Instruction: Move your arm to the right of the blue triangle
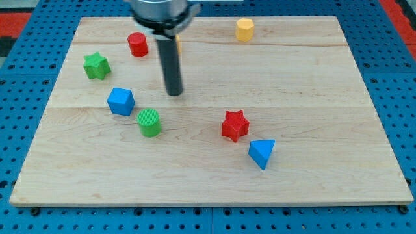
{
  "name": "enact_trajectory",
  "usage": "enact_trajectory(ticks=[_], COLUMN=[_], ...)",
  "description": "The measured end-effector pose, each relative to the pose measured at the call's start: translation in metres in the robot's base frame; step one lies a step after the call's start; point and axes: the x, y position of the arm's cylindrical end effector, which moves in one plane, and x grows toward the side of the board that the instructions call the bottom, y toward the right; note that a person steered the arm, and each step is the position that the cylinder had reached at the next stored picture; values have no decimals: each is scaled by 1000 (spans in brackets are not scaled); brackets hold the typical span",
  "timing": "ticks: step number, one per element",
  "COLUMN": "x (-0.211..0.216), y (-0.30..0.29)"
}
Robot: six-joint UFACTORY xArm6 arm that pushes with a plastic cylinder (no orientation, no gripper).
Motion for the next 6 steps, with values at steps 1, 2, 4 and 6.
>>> enact_trajectory(ticks=[1,2,4,6], x=[-22,-3,123,169], y=[90,169,236,135])
